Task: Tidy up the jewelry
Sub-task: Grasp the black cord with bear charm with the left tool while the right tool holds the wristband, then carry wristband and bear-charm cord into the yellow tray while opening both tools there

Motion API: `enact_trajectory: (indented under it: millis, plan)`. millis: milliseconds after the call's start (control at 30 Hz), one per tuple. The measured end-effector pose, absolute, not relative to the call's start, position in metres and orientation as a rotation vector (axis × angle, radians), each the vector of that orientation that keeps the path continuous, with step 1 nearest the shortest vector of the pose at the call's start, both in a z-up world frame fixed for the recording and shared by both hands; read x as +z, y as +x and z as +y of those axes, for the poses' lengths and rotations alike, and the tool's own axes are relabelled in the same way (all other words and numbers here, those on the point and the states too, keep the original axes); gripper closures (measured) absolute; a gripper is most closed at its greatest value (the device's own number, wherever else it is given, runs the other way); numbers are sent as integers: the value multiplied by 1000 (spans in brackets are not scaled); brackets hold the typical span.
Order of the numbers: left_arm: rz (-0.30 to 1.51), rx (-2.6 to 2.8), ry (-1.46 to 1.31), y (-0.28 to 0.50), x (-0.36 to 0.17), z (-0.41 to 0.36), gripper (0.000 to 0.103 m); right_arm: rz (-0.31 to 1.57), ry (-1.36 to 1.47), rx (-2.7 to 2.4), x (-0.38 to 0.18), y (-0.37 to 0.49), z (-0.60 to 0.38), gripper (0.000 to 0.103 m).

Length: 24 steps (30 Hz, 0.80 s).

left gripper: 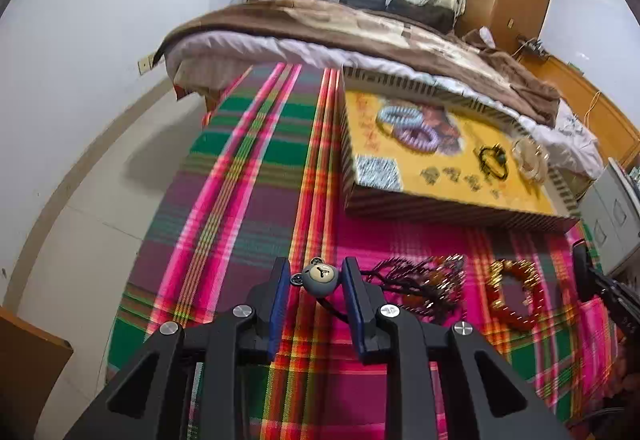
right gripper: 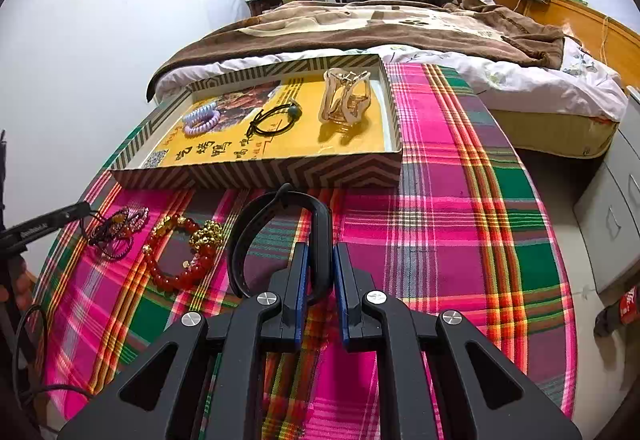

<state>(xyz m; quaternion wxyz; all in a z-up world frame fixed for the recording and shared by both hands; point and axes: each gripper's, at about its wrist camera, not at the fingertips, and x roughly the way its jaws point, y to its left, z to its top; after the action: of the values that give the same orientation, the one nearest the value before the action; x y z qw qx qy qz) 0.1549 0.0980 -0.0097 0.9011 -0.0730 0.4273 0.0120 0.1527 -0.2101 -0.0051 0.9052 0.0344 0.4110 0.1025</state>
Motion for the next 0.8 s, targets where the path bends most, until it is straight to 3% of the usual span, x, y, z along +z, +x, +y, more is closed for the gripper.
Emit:
enact_trajectory:
  millis: [800]
  plan:
    - [681,-119,-131,147,85,64,76,720,62,225,47,150,-206,90]
